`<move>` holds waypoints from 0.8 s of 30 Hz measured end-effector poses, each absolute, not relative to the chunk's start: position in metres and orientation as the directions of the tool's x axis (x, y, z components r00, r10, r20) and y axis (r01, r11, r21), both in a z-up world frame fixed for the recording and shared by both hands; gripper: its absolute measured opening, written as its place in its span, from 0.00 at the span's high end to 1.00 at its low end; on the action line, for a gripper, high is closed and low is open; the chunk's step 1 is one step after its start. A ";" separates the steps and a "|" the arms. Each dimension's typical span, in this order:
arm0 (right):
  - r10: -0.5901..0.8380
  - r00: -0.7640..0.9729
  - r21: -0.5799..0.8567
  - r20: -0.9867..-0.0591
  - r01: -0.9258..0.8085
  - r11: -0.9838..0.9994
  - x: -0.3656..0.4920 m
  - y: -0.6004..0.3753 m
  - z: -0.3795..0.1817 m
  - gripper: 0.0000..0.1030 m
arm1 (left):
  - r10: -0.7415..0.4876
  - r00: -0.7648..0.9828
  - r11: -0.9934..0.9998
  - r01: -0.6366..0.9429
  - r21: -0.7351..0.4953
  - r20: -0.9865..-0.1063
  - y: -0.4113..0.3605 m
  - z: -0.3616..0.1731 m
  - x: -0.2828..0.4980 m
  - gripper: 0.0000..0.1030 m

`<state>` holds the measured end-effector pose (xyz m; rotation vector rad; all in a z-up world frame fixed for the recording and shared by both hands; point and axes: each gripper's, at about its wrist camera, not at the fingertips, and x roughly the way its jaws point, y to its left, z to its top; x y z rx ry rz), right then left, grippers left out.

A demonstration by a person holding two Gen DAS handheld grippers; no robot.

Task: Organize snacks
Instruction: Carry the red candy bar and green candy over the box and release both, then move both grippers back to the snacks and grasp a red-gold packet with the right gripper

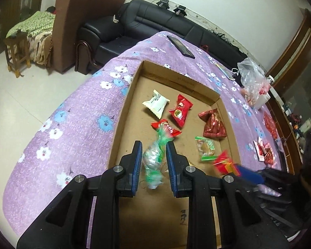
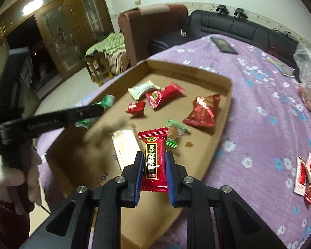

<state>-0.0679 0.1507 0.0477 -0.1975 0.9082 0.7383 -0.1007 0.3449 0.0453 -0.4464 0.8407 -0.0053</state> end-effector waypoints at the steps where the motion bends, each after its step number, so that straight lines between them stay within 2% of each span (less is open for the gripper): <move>1: 0.490 0.388 0.140 -0.780 -0.656 0.742 -0.065 0.154 0.044 0.78 | -0.184 0.675 0.905 -0.167 -0.391 -0.715 0.344 0.046 -0.101 0.79; 9: 0.498 0.369 0.184 -0.784 -0.628 0.756 -0.053 0.157 0.035 0.75 | -0.204 0.693 0.901 -0.143 -0.410 -0.691 0.332 0.061 -0.120 0.79; 14: 0.532 0.414 0.204 -0.738 -0.615 0.762 -0.065 0.131 0.055 0.60 | -0.230 0.693 0.889 -0.136 -0.437 -0.683 0.320 0.068 -0.128 0.79; 21: 0.529 0.532 0.218 -0.661 -0.539 0.814 -0.077 0.059 0.077 0.42 | -0.349 0.645 0.857 -0.074 -0.510 -0.680 0.284 0.072 -0.124 0.79; 24: 0.501 0.583 0.232 -0.640 -0.474 0.849 -0.080 0.013 0.080 0.41 | -0.375 0.641 0.849 -0.052 -0.525 -0.670 0.266 0.074 -0.128 0.79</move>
